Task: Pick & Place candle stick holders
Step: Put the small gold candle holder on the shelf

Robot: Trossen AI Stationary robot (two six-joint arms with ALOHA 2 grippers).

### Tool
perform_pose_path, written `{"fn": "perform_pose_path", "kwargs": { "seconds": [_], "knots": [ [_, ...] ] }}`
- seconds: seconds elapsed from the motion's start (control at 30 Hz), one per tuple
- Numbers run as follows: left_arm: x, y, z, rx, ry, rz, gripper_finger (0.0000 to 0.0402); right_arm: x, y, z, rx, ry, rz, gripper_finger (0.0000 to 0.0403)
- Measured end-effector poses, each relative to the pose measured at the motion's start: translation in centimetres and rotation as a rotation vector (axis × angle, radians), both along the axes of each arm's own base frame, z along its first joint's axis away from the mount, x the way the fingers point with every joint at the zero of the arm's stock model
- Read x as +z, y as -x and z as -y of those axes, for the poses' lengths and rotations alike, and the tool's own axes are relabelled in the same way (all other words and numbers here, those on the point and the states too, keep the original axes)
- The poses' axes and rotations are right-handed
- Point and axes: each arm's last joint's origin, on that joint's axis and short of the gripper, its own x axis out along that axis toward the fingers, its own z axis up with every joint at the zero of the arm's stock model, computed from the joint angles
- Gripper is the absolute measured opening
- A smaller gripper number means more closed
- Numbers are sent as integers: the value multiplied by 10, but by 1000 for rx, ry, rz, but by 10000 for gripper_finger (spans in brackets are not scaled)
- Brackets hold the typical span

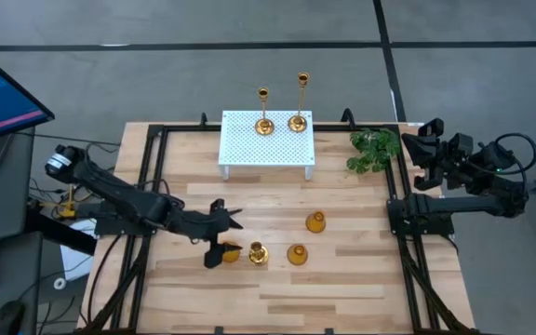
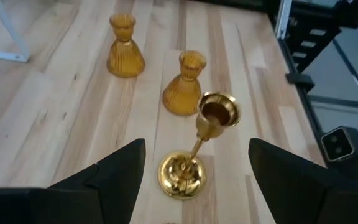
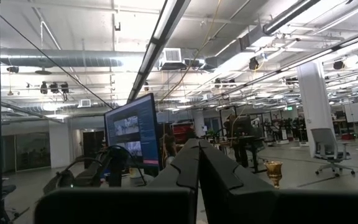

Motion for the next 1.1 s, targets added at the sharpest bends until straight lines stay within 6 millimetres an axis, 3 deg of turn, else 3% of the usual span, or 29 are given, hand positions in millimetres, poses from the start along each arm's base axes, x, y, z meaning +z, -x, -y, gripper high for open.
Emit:
{"fn": "perform_pose_path", "kwargs": {
  "seconds": [1.1],
  "knots": [
    [0, 1, -1, -40, -19, -5, 287, 0, 0, 0, -6, 5, -2, 0]
  ]
}}
